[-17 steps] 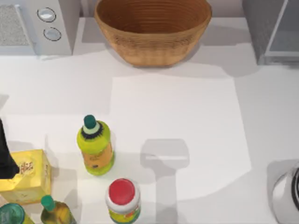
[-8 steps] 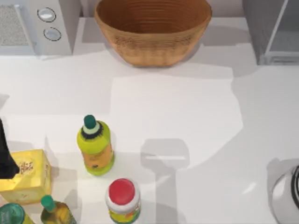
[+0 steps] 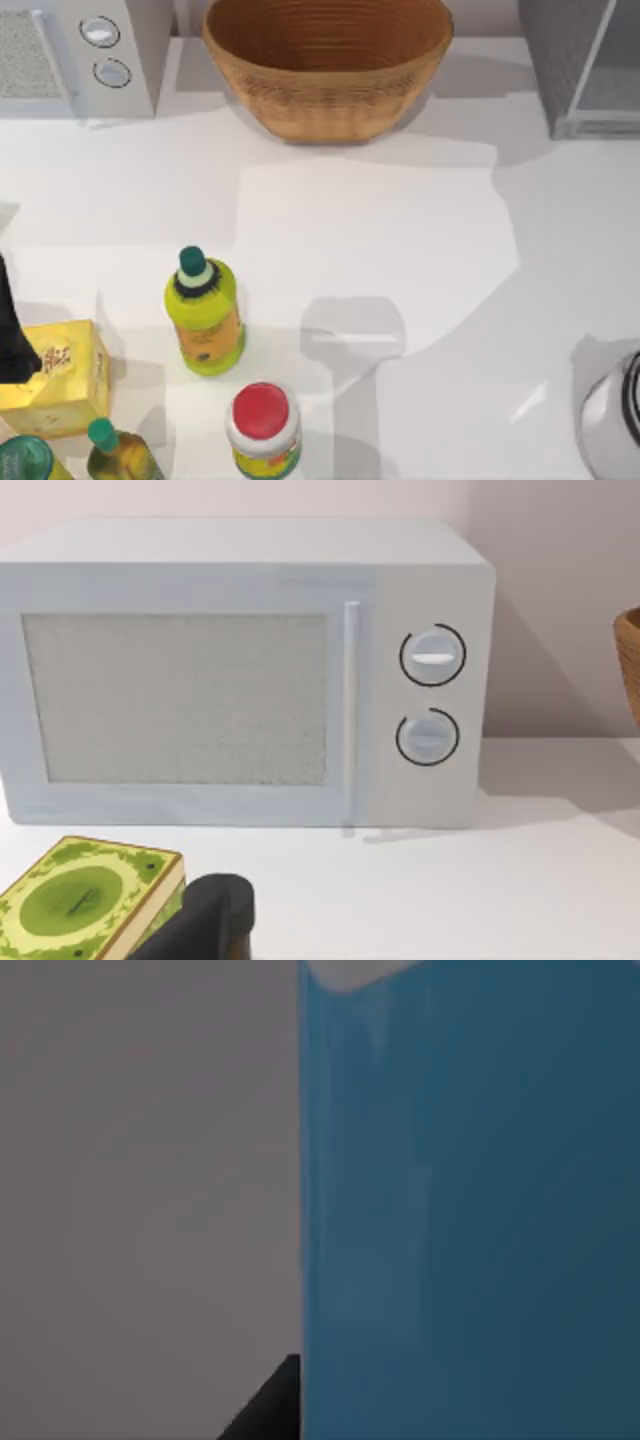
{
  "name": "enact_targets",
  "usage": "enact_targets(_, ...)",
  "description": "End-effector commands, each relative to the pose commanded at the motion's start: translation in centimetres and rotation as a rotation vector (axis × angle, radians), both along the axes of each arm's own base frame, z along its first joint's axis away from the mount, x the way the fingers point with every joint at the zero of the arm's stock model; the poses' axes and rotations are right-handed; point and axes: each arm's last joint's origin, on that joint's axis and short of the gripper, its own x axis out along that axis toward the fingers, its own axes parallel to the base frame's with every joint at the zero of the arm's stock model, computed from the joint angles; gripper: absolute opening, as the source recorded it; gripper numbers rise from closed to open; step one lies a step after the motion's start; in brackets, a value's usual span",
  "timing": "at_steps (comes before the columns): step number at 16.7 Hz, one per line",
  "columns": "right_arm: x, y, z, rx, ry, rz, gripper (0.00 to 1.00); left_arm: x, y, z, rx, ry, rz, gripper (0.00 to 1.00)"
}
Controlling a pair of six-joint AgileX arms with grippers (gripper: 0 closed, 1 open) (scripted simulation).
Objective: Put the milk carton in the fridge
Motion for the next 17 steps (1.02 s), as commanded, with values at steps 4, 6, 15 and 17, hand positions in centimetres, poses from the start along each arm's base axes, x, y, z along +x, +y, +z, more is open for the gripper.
enact_targets(4, 0.0, 0.0, 0.0, 0.0, 0.0, 0.0, 0.45, 0.0, 0.0, 0.0, 0.0, 0.0, 0.0, 1.0)
enact_targets(6, 0.0, 0.0, 0.0, 0.0, 0.0, 0.0, 0.6, 0.0, 0.0, 0.0, 0.0, 0.0, 0.0, 1.0)
enact_targets(15, 0.0, 0.0, 0.0, 0.0, 0.0, 0.0, 1.0, 0.0, 0.0, 0.0, 0.0, 0.0, 0.0, 1.0)
enact_targets(17, 0.0, 0.0, 0.0, 0.0, 0.0, 0.0, 1.0, 0.0, 0.0, 0.0, 0.0, 0.0, 0.0, 1.0)
